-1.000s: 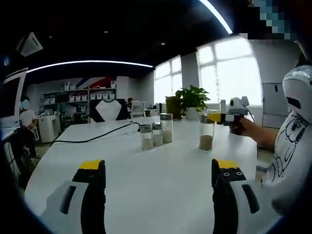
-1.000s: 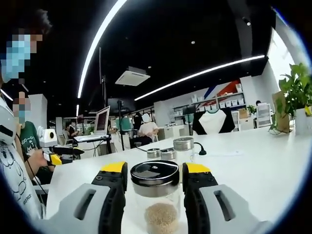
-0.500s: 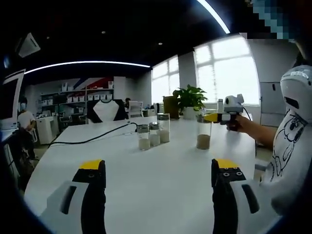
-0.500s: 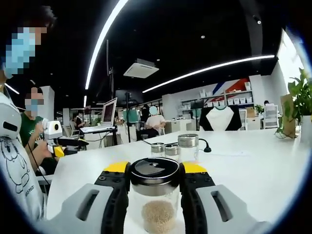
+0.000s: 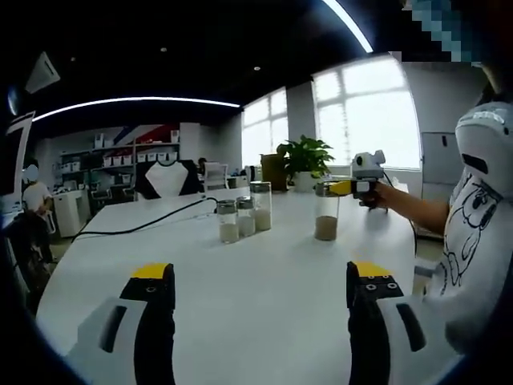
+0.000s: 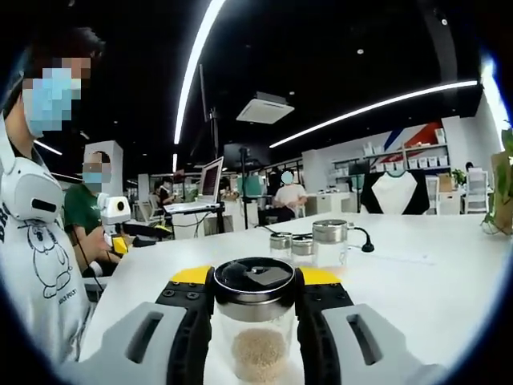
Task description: Rotate the seasoning bottle until the label or dispensing opening points toward the visible target arrow and the bottle remains upright within the marked orientation range
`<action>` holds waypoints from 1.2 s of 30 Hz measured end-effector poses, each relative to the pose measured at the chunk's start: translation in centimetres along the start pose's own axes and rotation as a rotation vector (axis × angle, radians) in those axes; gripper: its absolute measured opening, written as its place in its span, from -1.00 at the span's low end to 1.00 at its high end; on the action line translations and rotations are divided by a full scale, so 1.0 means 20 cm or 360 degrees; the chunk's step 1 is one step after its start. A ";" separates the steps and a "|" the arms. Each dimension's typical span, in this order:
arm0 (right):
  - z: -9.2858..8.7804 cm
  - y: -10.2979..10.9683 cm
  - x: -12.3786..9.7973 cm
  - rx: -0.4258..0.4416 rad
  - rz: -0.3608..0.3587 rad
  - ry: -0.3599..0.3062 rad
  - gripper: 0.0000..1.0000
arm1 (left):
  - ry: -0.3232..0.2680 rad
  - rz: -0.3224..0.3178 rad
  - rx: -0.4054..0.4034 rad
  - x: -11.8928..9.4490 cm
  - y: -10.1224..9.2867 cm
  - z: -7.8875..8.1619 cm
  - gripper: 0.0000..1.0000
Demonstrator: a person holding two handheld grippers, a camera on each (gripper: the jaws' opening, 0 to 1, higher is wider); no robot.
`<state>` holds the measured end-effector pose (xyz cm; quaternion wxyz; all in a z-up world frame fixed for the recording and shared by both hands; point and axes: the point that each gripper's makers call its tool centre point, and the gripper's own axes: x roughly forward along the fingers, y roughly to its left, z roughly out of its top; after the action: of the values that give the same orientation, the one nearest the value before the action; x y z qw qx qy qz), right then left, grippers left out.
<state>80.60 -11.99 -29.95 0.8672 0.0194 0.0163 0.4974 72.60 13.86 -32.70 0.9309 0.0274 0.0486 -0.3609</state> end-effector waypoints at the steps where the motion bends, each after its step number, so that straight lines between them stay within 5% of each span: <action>1: 0.00 0.00 0.00 -0.0003 0.0017 -0.0003 -0.23 | -0.0002 -0.0005 -0.0002 0.00 0.00 0.00 0.86; 7: 0.00 0.02 -0.01 0.0019 0.0196 -0.0070 -0.23 | -0.0001 -0.0030 -0.0016 0.01 -0.01 -0.01 0.85; 14: 0.01 0.04 0.00 0.0031 0.0210 -0.0054 -0.20 | 0.0011 -0.0024 -0.0024 0.01 0.00 -0.03 0.85; 19: 0.07 -0.03 -0.03 0.0098 -0.0029 -0.0086 0.03 | 0.0007 -0.0027 -0.0018 0.01 -0.01 -0.02 0.85; 25: 0.12 0.06 -0.04 0.0168 -0.0124 -0.0173 0.02 | 0.0000 -0.0006 -0.0014 0.00 0.00 -0.01 0.85; 30: 0.07 0.03 -0.04 -0.0094 -0.0434 -0.0033 0.02 | 0.0010 0.0007 -0.0009 0.00 0.01 -0.02 0.85; 36: 0.09 -0.01 -0.10 0.0047 -0.0624 -0.0125 0.01 | 0.0010 0.0020 -0.0011 -0.01 0.02 -0.02 0.84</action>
<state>79.93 -13.79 -28.06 0.9470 0.0478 -0.0067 0.3175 72.70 14.25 -33.01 0.9331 0.0256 0.0525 -0.3549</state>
